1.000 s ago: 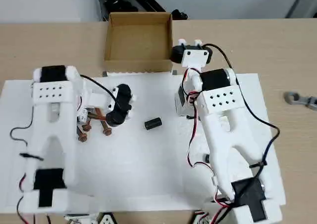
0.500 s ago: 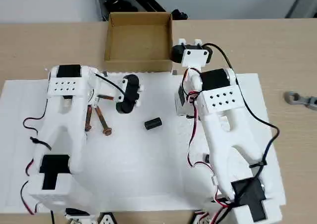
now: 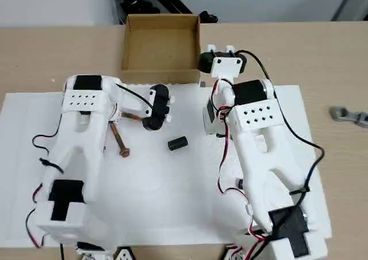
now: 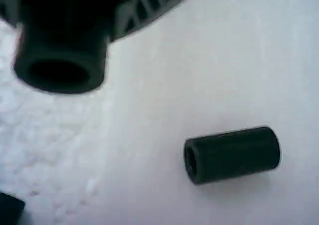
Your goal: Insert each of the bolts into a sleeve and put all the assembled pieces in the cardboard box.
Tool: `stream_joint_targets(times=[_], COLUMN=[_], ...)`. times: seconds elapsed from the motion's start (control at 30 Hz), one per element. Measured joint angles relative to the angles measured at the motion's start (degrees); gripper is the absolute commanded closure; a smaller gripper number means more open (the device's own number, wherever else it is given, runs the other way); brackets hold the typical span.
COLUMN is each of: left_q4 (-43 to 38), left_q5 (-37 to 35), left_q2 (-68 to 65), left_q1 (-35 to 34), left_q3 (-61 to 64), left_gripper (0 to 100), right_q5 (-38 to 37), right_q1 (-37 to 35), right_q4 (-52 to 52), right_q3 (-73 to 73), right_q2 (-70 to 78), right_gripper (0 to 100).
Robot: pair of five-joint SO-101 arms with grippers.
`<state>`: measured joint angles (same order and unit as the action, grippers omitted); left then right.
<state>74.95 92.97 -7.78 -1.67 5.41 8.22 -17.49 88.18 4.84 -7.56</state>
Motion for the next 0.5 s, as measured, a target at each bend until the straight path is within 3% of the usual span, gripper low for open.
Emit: stream_joint_targets(times=[0.3,0.4,0.5], left_q4=[-0.1,-0.5,-1.1], left_q5=[-9.5,-19.1,-33.5], left_q2=[0.0,0.0,0.0], left_q1=[2.0,2.5,3.9], left_q3=[0.0,0.0,0.0], left_gripper=[84,84,84], right_q5=[0.0,0.0,0.0], right_q1=[0.0,0.0,1.1], right_q4=[0.0,0.0,0.0], right_q3=[0.0,0.0,0.0], right_q2=[0.0,0.0,0.0], right_gripper=[98.7,98.7,98.8])
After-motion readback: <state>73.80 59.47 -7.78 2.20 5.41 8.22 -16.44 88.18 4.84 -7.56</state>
